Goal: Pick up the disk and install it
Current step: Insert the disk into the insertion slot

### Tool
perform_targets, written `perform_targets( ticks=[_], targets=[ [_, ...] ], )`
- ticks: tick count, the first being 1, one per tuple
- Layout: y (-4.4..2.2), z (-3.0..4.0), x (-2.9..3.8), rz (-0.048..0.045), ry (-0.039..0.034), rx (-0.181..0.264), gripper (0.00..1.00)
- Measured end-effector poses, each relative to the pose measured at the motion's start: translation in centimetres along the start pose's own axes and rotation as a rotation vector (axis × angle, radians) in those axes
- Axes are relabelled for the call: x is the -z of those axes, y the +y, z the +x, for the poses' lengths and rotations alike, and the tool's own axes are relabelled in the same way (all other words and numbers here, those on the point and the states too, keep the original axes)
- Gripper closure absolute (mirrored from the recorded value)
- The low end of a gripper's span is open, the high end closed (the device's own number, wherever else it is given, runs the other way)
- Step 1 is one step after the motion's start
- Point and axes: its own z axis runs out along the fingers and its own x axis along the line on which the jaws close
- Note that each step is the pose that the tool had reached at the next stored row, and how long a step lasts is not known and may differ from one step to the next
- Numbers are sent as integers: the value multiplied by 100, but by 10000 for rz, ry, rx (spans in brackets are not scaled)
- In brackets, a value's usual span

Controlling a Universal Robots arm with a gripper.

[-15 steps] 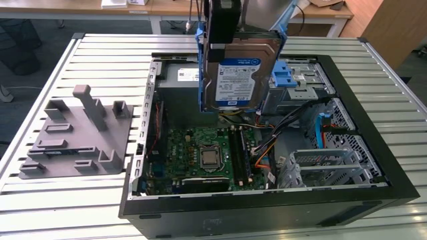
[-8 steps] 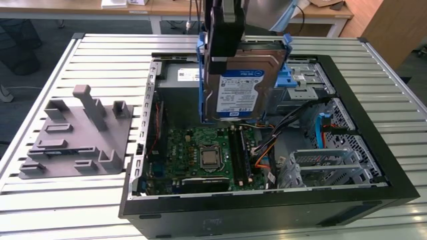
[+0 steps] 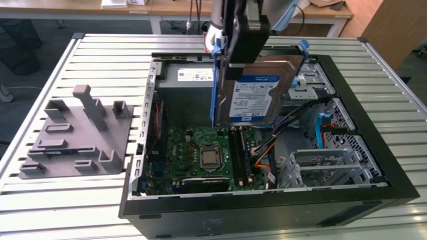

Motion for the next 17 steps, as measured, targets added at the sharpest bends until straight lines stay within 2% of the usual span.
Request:
perform_targets(
  ticks=[1, 3, 9, 11, 13, 17],
  targets=[
    [-36, 7, -1, -1, 0, 0, 64],
    [-50, 54, -5, 0, 1, -1, 64],
    [-54, 318, -27, 0, 0, 0, 64],
    [-65, 386, -33, 0, 1, 0, 64],
    [-110, 426, -37, 0, 2, -2, 64],
    [-268, 453, -47, 0, 2, -2, 64]
  ],
)
